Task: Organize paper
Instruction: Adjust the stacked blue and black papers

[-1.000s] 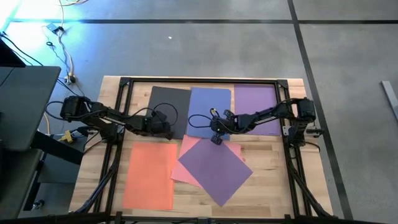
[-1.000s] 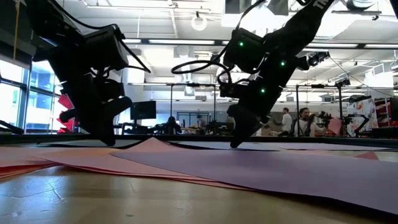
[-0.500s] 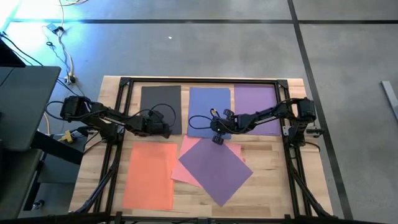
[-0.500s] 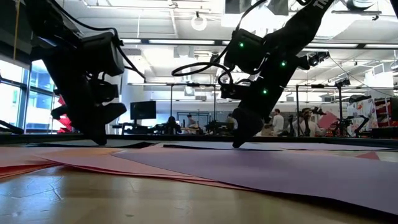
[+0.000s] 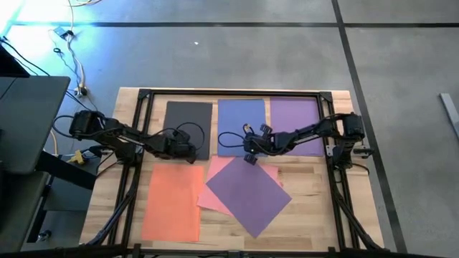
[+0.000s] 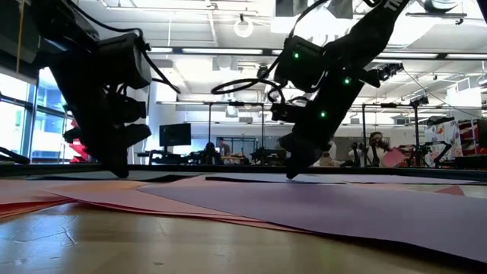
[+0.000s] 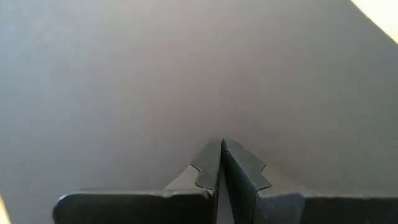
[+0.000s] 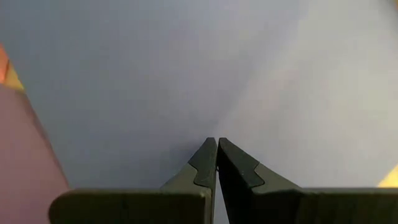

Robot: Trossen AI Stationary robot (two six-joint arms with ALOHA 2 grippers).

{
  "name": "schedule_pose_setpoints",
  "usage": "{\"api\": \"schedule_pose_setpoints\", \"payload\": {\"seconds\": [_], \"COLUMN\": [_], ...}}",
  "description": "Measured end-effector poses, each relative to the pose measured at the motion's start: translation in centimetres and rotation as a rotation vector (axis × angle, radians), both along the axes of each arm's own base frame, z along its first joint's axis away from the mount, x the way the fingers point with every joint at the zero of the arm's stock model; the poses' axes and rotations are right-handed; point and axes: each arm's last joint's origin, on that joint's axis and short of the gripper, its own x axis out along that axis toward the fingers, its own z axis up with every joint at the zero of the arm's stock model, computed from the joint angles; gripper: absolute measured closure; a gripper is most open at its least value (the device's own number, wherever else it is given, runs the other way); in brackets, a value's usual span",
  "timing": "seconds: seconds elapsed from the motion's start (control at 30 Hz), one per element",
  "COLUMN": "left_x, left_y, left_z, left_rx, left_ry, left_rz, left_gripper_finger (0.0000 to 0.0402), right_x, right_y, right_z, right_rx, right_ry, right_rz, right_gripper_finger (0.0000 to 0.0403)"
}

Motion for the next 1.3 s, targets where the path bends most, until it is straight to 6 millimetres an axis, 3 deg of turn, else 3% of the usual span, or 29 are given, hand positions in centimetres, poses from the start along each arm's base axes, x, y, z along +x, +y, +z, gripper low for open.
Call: {"api": "schedule_pose_setpoints", "payload": {"seconds": [0.13, 0.27, 0.67, 1.07, 1.3], "left_x": [0.5, 0.6, -0.9, -0.6, 0.9], "left_y": [-0.4, -0.7, 0.1, 0.5, 0.5], "left_z": [1.4, 1.5, -1.0, -1.0, 0.6], "left_rx": [0.017, 0.071, 0.137, 0.163, 0.206], "left_ry": [-0.01, -0.011, -0.025, -0.046, -0.036], "left_rz": [-0.018, -0.031, -0.012, -0.045, -0.088], "left_gripper_finger": [0.0402, 0.0402, 0.0402, 0.0402, 0.0402], "right_x": [0.0, 0.0, 0.2, 0.3, 0.3], "right_y": [0.6, 1.0, 0.0, 0.0, 0.7], "right_z": [1.3, 2.2, -0.9, -0.9, 0.3], "right_rx": [0.005, 0.012, 0.095, 0.097, 0.026], "right_ry": [-0.051, -0.093, -0.023, -0.026, -0.056], "right_rz": [0.007, 0.01, -0.032, -0.027, -0.018], "right_gripper_finger": [0.0402, 0.0402, 0.0403, 0.0403, 0.0402]}}
